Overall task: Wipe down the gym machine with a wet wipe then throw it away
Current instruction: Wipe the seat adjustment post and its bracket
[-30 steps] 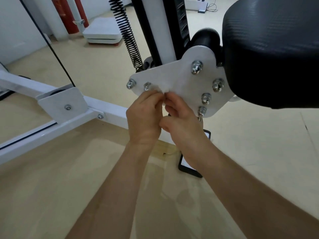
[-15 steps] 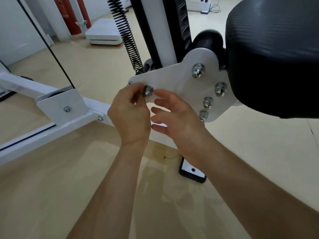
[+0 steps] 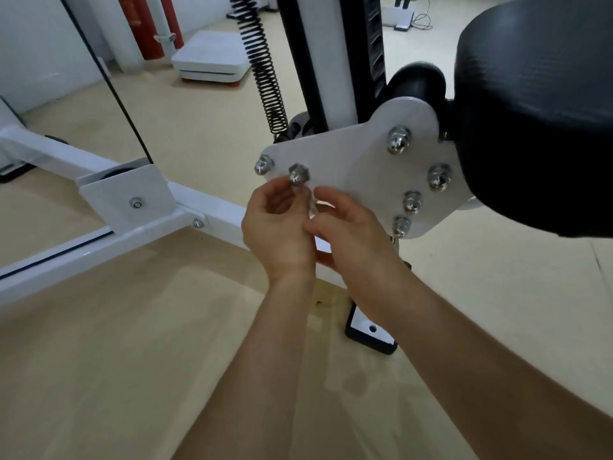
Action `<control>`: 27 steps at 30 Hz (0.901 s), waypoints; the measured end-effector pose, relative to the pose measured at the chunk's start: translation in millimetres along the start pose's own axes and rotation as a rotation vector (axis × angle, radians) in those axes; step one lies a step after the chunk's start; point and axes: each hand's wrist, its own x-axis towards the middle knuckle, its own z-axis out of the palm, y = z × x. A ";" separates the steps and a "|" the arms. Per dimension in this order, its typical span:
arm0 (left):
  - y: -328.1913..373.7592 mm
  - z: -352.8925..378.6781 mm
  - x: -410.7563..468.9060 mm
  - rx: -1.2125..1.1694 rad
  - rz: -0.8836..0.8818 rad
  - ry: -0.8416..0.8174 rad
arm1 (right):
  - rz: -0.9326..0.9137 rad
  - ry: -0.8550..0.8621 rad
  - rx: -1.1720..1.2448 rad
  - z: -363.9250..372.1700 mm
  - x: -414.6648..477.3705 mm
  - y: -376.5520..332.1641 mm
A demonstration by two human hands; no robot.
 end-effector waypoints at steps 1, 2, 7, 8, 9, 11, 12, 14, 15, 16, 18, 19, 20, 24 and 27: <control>0.2 0.2 -2.2 -0.050 -0.062 -0.013 | -0.019 0.007 -0.014 -2.5 -1.7 -0.5; 1.0 0.4 -4.3 -0.071 -0.096 -0.021 | -0.046 0.022 -0.021 -5.7 -3.7 -0.8; 15.7 7.9 -23.3 -0.188 -0.233 -0.045 | -0.201 0.066 -0.020 -17.2 -18.7 0.4; 19.7 9.5 -27.7 -0.202 -0.231 -0.051 | -0.256 0.079 -0.033 -17.7 -21.1 0.1; 24.2 11.4 -29.6 -0.203 -0.200 -0.061 | -0.307 0.097 -0.042 -17.5 -21.5 0.0; 30.8 13.7 -24.8 -0.145 -0.061 -0.096 | -0.358 0.119 -0.033 -16.8 -18.2 1.4; 33.9 14.1 -20.5 -0.102 0.021 -0.121 | -0.369 0.124 -0.039 -16.3 -15.8 2.3; 38.0 14.2 -13.3 -0.017 0.153 -0.195 | -0.389 0.137 -0.077 -13.6 -15.1 2.5; 40.0 13.7 -12.4 0.024 0.202 -0.242 | -0.405 0.152 -0.102 -12.5 -16.1 3.7; 41.9 13.6 -14.4 0.061 0.237 -0.297 | -0.418 0.176 -0.113 -12.4 -17.7 6.4; 44.5 15.9 -21.5 0.119 0.270 -0.404 | -0.426 0.237 -0.080 -15.3 -22.7 14.0; 45.5 17.3 -25.6 0.132 0.262 -0.441 | -0.432 0.272 -0.066 -17.4 -24.8 18.1; 46.2 18.9 -29.3 0.128 0.239 -0.467 | -0.437 0.302 -0.064 -19.7 -27.2 20.9; 48.2 22.1 -38.3 0.091 0.172 -0.531 | -0.469 0.391 -0.147 -22.4 -36.7 24.3; 48.7 23.3 -42.4 0.065 0.146 -0.558 | -0.473 0.385 -0.206 -23.1 -41.7 29.0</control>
